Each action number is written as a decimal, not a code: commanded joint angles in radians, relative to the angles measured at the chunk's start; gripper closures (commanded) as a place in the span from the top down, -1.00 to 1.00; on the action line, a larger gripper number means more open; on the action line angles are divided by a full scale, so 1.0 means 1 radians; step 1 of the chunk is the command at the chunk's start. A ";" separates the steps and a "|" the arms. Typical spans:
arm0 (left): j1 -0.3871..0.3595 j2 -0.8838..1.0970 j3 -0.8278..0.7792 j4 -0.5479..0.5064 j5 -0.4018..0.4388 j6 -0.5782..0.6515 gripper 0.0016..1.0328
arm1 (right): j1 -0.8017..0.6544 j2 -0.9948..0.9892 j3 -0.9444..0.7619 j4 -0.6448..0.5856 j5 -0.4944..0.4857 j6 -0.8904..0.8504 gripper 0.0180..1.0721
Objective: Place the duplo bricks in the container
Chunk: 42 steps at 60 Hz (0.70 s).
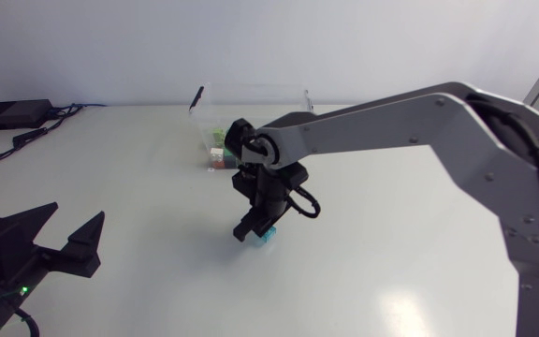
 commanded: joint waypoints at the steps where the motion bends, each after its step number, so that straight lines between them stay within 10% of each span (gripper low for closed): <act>1: 0.013 -0.009 -0.024 0.013 0.002 -0.028 0.92 | -0.018 -0.092 -0.021 -0.009 0.003 0.013 -0.50; 42: 0.013 -0.141 -0.071 0.034 0.001 -0.099 0.92 | -0.103 -0.394 -0.011 0.089 0.044 -0.001 -0.50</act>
